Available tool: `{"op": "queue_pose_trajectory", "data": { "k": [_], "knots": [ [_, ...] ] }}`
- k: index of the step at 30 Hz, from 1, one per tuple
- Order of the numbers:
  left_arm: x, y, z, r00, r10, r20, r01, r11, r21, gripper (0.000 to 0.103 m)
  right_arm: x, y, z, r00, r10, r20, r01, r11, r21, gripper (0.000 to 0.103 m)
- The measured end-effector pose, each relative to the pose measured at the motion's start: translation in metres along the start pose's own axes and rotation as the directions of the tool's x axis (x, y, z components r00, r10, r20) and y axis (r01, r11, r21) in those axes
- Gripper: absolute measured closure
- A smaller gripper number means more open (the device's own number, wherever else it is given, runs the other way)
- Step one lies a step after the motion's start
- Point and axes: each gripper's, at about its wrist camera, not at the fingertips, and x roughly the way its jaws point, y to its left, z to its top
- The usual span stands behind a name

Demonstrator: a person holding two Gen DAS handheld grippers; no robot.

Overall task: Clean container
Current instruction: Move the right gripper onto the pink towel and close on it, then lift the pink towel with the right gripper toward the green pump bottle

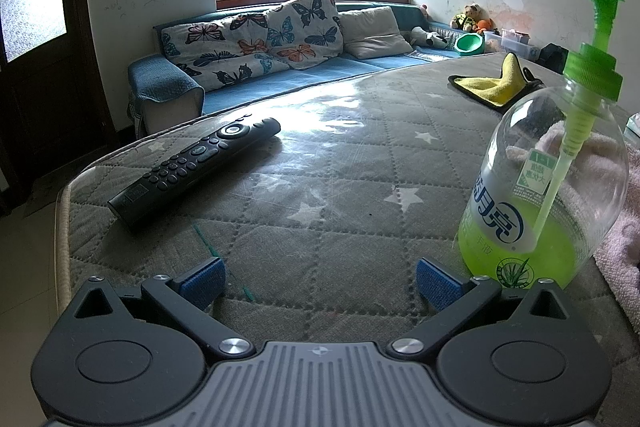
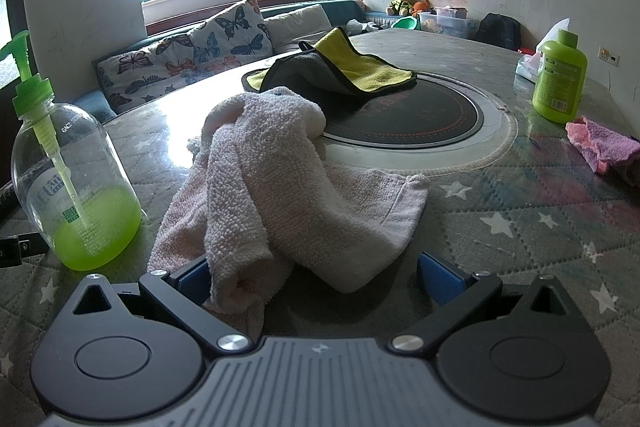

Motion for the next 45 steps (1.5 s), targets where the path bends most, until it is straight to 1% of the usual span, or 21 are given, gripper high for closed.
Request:
{"op": "queue_pose_trajectory", "data": {
  "k": [2, 5, 7, 8, 10, 13, 17, 20, 22, 24, 26, 29, 31, 33, 35, 36, 38, 43, 45],
  "knots": [
    [0.000, 0.000, 0.000, 1.000, -0.001, 0.001, 0.001, 1.000, -0.001, 0.000, 0.000, -0.001, 0.000, 1.000, 0.005, 0.003, -0.005, 1.000, 0.006, 0.000],
    [0.000, 0.000, 0.000, 1.000, -0.001, 0.001, 0.001, 1.000, -0.001, 0.000, -0.005, -0.006, -0.003, 0.999, 0.031, 0.028, -0.031, 0.999, 0.013, 0.000],
    [0.000, 0.001, 0.000, 1.000, -0.001, 0.001, 0.001, 1.000, -0.002, 0.000, -0.007, -0.005, 0.000, 1.000, 0.022, 0.019, -0.022, 1.000, 0.009, 0.000],
    [0.000, 0.001, 0.000, 1.000, -0.002, 0.001, 0.002, 1.000, -0.002, 0.000, -0.009, -0.005, 0.004, 1.000, 0.019, 0.021, -0.019, 1.000, 0.010, 0.000],
    [0.000, 0.000, 0.000, 1.000, 0.000, -0.001, 0.000, 1.000, 0.000, 0.000, -0.017, -0.007, 0.016, 0.998, 0.026, 0.050, -0.026, 1.000, 0.012, 0.000],
    [0.000, -0.001, 0.000, 1.000, 0.003, -0.001, -0.003, 1.000, 0.004, 0.000, -0.026, -0.006, 0.028, 0.994, 0.055, 0.090, -0.055, 0.998, 0.000, 0.000],
    [-0.001, -0.004, 0.001, 1.000, 0.005, -0.001, -0.005, 1.000, 0.007, 0.000, -0.020, 0.001, 0.047, 0.990, 0.092, 0.103, -0.090, 0.996, -0.017, 0.000],
    [-0.003, -0.008, 0.000, 1.000, 0.005, -0.002, -0.005, 1.000, 0.006, 0.000, -0.012, 0.010, 0.057, 0.988, 0.124, 0.089, -0.123, 0.992, -0.022, 0.000],
    [-0.001, -0.006, 0.000, 1.000, 0.002, -0.006, -0.002, 1.000, 0.010, 0.000, -0.004, 0.017, 0.060, 0.989, 0.125, 0.075, -0.122, 0.992, -0.041, 0.001],
    [-0.001, -0.004, 0.001, 1.000, -0.005, -0.012, 0.005, 1.000, 0.015, 0.000, 0.005, 0.023, 0.061, 0.991, 0.120, 0.057, -0.116, 0.991, -0.060, 0.007],
    [-0.003, -0.006, 0.001, 1.000, -0.016, -0.016, 0.016, 1.000, 0.026, 0.000, 0.016, 0.026, 0.060, 0.992, 0.123, 0.027, -0.121, 0.990, -0.067, 0.008],
    [-0.007, -0.010, 0.000, 0.999, -0.036, -0.011, 0.037, 0.998, 0.058, 0.000, 0.029, 0.029, 0.055, 0.992, 0.127, -0.017, -0.128, 0.989, -0.069, 0.013],
    [-0.010, -0.014, 0.000, 0.999, -0.049, -0.008, 0.050, 0.996, 0.075, 0.000, 0.035, 0.032, 0.049, 0.993, 0.111, -0.033, -0.114, 0.989, -0.092, 0.014],
    [-0.013, -0.015, 0.000, 0.998, -0.066, -0.007, 0.066, 0.994, 0.084, 0.000, 0.036, 0.035, 0.045, 0.995, 0.088, -0.038, -0.092, 0.988, -0.126, 0.019],
    [-0.017, -0.016, 0.000, 0.997, -0.081, -0.006, 0.081, 0.993, 0.089, 0.000, 0.035, 0.036, 0.044, 0.996, 0.079, -0.043, -0.084, 0.986, -0.146, 0.021],
    [-0.018, -0.017, 0.000, 0.996, -0.087, -0.005, 0.087, 0.992, 0.090, 0.000, 0.034, 0.037, 0.043, 0.996, 0.076, -0.044, -0.082, 0.985, -0.154, 0.024],
    [-0.020, -0.017, 0.000, 0.995, -0.096, -0.008, 0.096, 0.991, 0.091, 0.000, 0.032, 0.036, 0.043, 0.996, 0.067, -0.051, -0.074, 0.986, -0.150, 0.029],
    [-0.025, -0.019, -0.001, 0.994, -0.107, -0.006, 0.107, 0.989, 0.102, 0.000, 0.029, 0.032, 0.044, 0.996, 0.060, -0.063, -0.069, 0.987, -0.144, 0.029],
    [-0.027, -0.019, -0.002, 0.994, -0.110, -0.008, 0.110, 0.988, 0.104, 0.000, 0.027, 0.033, 0.043, 0.996, 0.058, -0.062, -0.066, 0.987, -0.147, 0.033]
  ]
}}
